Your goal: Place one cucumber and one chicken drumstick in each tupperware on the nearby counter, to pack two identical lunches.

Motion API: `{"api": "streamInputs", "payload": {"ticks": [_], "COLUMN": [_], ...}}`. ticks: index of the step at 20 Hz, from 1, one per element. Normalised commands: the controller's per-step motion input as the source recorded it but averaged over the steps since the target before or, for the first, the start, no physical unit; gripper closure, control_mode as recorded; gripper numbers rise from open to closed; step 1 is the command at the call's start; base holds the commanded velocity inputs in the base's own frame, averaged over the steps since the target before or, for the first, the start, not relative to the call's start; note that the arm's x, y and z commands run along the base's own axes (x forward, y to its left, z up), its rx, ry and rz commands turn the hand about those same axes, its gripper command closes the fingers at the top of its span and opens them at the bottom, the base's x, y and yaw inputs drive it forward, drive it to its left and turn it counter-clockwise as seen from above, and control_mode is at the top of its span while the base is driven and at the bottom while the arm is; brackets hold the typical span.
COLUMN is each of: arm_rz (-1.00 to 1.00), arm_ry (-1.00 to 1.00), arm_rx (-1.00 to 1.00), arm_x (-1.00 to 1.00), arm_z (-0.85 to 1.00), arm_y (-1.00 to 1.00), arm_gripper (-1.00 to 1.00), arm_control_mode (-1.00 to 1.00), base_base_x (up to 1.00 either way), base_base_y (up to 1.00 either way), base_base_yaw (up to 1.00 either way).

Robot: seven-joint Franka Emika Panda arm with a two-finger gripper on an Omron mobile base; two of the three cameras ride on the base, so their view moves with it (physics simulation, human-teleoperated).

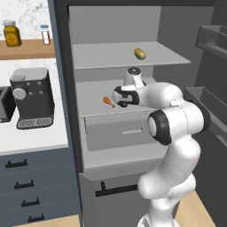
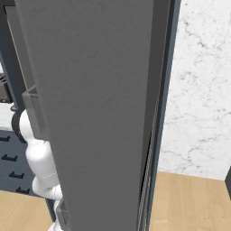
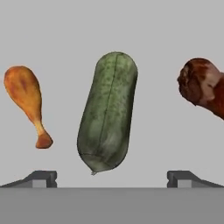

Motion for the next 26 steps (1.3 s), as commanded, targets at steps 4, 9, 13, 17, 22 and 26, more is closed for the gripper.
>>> {"api": "streamInputs", "payload": {"ticks": [4,9,13,17,22,26], "arm_rz": [0.0,0.0,0.0,0.0,0.0,0.0], "arm_ry": [0.0,0.0,0.0,0.0,0.0,0.0], "arm_rx": [0.0,0.0,0.0,0.0,0.0,0.0], "arm_x": [0.32,0.28,0.34,0.28,0.02,0.0], "arm_z": [-0.09,-0.15,-0.26,-0.22,-0.38,-0.05], "arm_y": [0.0,0.0,0.0,0.0,0.0,0.0], "arm_gripper": [-1.0,-1.0,-1.0,-1.0,-1.0,-1.0], "arm_control_mode": [-1.0,-1.0,-1.0,-1.0,-1.0,-1.0], "base_base_x": [0.0,0.0,0.0,0.0,0.0,0.0], "base_base_y": [0.0,0.0,0.0,0.0,0.0,0.0], "base_base_yaw": [0.0,0.0,0.0,0.0,0.0,0.0]}}
